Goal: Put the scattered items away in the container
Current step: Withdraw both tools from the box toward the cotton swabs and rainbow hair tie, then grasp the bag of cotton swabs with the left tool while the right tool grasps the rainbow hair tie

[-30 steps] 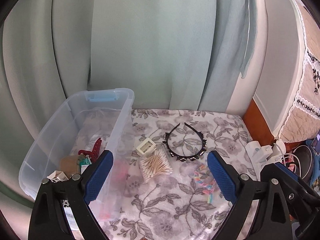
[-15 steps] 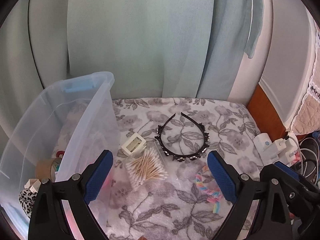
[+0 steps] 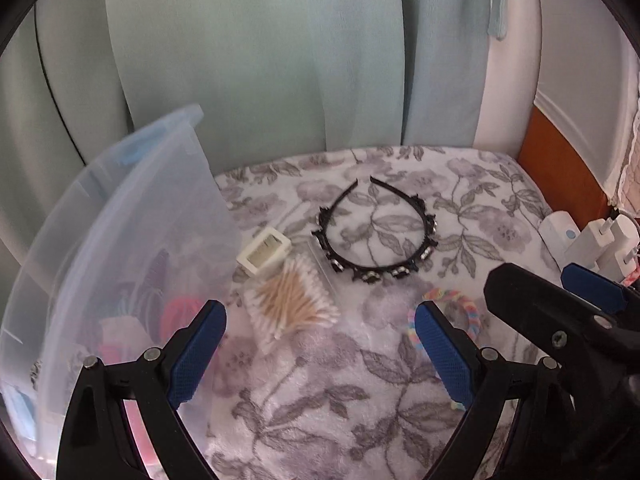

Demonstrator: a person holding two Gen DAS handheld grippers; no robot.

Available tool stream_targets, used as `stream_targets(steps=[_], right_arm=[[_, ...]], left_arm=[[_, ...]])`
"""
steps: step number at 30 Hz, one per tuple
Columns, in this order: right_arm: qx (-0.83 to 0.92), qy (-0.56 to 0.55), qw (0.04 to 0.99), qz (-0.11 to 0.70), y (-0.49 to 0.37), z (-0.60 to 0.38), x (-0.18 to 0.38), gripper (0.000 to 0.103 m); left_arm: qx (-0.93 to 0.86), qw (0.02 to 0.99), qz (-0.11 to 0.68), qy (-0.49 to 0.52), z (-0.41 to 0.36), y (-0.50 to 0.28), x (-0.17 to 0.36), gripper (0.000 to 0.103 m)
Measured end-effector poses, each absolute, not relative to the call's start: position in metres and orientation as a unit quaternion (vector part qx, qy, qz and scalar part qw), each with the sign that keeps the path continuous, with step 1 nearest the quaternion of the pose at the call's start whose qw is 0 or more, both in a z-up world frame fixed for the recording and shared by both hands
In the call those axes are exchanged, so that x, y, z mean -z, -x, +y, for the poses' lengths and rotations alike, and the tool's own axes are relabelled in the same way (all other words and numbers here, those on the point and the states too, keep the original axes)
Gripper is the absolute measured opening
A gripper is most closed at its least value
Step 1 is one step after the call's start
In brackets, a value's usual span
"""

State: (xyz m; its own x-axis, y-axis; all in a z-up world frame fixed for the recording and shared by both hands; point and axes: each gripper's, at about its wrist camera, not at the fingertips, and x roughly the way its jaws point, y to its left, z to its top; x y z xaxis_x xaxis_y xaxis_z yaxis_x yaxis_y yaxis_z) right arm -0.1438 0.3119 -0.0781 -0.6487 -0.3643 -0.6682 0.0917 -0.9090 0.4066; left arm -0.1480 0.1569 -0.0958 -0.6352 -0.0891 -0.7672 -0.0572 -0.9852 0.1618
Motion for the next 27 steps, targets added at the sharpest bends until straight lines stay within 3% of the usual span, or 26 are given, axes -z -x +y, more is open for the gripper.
stream_targets(steps=[11,27], right_arm=[[0.874,-0.450,0.103,-0.151,0.157,0.308,0.112,0.098],[0.859,-0.495,0.109,-0.078,0.165,0.274,0.157,0.093]], left_arm=[[0.882,0.069,-0.058,-0.462,0.138,0.188,0.127,0.095],[0.847,0.051,-0.013,-0.528,0.130,0.228,0.165,0.095]])
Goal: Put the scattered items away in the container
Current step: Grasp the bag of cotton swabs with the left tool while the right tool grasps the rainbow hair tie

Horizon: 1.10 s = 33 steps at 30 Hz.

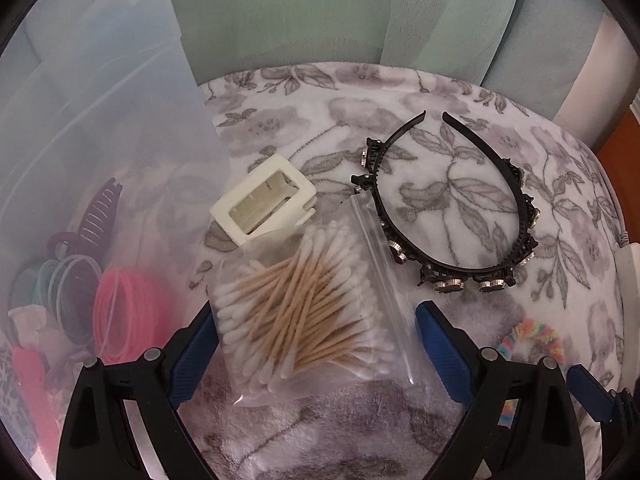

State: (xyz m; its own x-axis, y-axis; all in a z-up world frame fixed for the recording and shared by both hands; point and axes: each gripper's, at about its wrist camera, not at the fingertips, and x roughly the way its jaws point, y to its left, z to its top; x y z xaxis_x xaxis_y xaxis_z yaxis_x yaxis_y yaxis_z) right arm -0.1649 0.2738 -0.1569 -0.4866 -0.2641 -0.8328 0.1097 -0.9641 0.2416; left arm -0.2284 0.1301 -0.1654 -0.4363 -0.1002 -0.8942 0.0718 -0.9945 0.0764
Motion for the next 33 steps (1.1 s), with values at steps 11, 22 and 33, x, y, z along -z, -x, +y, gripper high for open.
stream_targets(steps=[11,22,33], right_arm=[[0.873,-0.485,0.059,0.005,0.171,0.257,0.155,0.071],[0.874,-0.484,0.049,-0.019,0.168,0.266,0.151,0.050],[0.877,-0.477,0.038,-0.039,0.142,0.275,0.131,0.050]], left_arm=[[0.861,0.055,0.000,-0.506,0.120,0.230,0.165,0.075],[0.860,0.056,0.009,-0.506,0.115,0.227,0.161,0.071],[0.857,0.033,0.002,-0.515,0.124,0.193,0.144,0.071]])
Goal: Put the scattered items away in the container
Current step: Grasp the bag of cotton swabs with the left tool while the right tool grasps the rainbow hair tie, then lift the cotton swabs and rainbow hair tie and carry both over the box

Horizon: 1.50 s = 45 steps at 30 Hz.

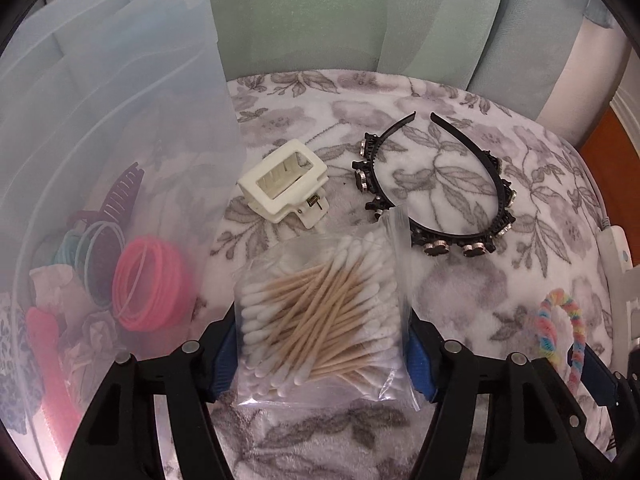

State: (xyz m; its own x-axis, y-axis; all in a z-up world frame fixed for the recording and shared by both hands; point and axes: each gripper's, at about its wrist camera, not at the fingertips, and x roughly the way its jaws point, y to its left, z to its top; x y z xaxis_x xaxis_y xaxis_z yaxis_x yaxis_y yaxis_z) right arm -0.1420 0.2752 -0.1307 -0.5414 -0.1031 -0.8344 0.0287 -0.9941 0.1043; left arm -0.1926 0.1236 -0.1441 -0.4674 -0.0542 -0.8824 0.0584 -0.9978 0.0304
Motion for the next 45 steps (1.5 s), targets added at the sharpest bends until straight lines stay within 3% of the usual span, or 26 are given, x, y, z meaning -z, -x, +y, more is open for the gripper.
stream_targets(steps=[27,45], right_arm=[[0.931,-0.361,0.027,-0.046,0.052,0.279,0.008,0.050],[0.954,-0.285,0.090,-0.007,0.044,0.199,-0.072,0.050]], left_arm=[[0.903,-0.022,0.010,-0.429,0.115,0.092,0.023,0.071],[0.937,0.003,0.072,-0.342,0.021,0.055,-0.042,0.071]])
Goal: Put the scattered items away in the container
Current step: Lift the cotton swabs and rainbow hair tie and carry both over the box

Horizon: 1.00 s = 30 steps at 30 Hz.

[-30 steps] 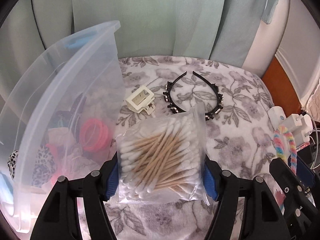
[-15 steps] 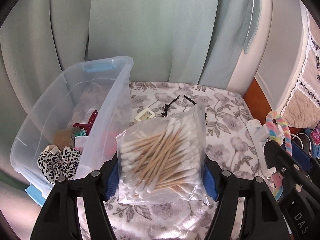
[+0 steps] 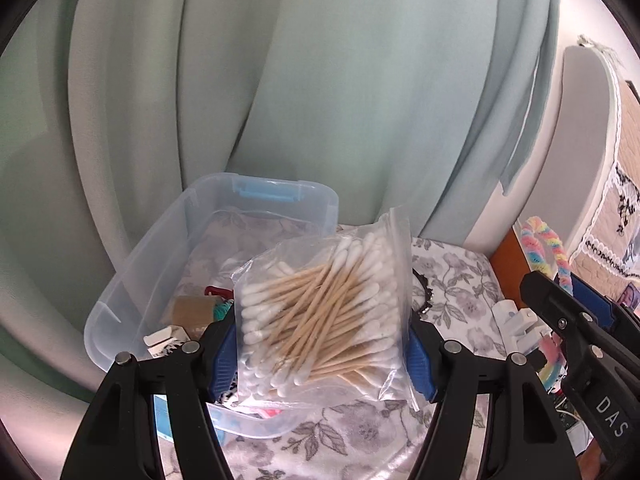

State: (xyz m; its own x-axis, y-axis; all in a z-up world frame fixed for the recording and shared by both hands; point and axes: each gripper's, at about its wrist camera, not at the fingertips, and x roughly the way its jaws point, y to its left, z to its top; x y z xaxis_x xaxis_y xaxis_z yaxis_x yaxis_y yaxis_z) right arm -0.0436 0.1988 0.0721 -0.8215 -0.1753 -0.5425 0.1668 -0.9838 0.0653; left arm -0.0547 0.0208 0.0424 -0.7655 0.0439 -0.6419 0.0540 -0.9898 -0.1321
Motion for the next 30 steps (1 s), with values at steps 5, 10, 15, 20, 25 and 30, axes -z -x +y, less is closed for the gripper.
stream_targets(steps=[5,10,15,20,25,30], right_arm=[[0.951,-0.282,0.124,0.008,0.047,0.159,-0.078,0.050],[0.943,-0.294,0.156,0.023,0.054,0.119,-0.072,0.050],[0.933,-0.311,0.179,0.039,0.060,0.088,-0.062,0.050],[0.925,-0.322,0.194,0.049,0.069,0.067,-0.055,0.050],[0.917,-0.335,0.208,0.059,0.081,0.048,-0.049,0.051],[0.911,-0.348,0.214,0.059,0.095,0.037,-0.046,0.054]], left_arm=[[0.936,0.042,0.093,-0.337,-0.022,0.051,-0.043,0.071],[0.929,0.078,0.115,-0.342,-0.059,0.049,-0.035,0.071],[0.923,0.101,0.133,-0.347,-0.084,0.047,-0.027,0.071],[0.918,0.106,0.148,-0.352,-0.098,0.050,-0.020,0.071],[0.916,0.103,0.149,-0.359,-0.101,0.053,-0.017,0.071],[0.913,0.101,0.149,-0.366,-0.099,0.060,-0.013,0.071]])
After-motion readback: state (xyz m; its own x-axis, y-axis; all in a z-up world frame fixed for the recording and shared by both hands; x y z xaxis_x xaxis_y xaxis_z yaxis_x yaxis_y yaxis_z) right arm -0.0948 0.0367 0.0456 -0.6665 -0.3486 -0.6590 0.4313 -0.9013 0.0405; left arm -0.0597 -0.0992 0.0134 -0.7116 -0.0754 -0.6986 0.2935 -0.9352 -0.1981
